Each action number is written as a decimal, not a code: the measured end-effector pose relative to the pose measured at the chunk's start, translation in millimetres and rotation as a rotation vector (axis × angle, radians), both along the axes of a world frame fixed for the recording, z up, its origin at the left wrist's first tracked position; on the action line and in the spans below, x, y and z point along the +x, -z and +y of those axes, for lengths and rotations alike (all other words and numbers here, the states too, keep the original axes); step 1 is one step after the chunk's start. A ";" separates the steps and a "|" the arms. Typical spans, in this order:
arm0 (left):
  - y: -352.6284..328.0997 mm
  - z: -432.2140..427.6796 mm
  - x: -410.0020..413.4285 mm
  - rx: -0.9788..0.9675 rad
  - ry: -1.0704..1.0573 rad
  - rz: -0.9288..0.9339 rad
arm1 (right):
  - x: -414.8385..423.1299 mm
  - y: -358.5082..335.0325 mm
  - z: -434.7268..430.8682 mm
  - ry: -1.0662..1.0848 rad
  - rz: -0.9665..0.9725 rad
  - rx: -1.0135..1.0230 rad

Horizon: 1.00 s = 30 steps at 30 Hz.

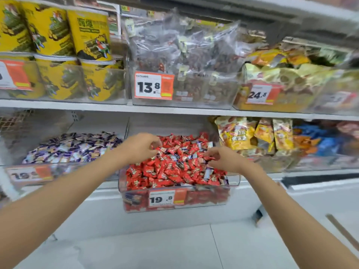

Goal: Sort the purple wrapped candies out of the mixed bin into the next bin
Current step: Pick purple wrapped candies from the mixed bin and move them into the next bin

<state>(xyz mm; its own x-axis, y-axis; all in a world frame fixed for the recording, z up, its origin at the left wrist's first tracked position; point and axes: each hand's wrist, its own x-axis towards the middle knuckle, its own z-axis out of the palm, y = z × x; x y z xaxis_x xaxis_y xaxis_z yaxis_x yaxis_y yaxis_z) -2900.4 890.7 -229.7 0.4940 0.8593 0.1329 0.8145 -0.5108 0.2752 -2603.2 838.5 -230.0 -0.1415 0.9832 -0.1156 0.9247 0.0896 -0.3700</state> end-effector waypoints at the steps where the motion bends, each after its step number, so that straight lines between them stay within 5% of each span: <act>1: 4.6 5.4 13.0 -0.036 0.015 0.014 | 4.3 1.8 -0.1 -0.006 0.041 0.012; 8: 29.1 26.2 92.7 -0.455 0.155 -0.055 | 20.3 1.1 -0.2 -0.036 0.202 0.086; 12: 45.9 33.5 119.7 -0.365 0.259 0.239 | 16.7 5.3 -0.5 -0.156 -0.132 -0.077; 16: 48.3 37.4 110.5 -0.425 0.206 0.076 | -0.1 9.3 10.3 -0.205 -0.385 -0.271; 27: 19.5 46.1 54.3 -0.263 0.076 -0.195 | 8.8 -10.6 17.8 -0.064 0.252 -0.071; 30: 12.8 36.7 67.4 -0.279 0.123 -0.285 | 15.9 -24.7 9.7 -0.016 0.292 -0.048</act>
<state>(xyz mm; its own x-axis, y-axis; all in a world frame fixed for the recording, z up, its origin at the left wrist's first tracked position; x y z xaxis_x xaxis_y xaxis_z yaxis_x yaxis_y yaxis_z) -2833.0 927.4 -242.5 0.5720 0.8187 0.0494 0.6234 -0.4731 0.6225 -2587.2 848.2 -205.3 -0.1913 0.9749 -0.1141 0.7773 0.0795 -0.6241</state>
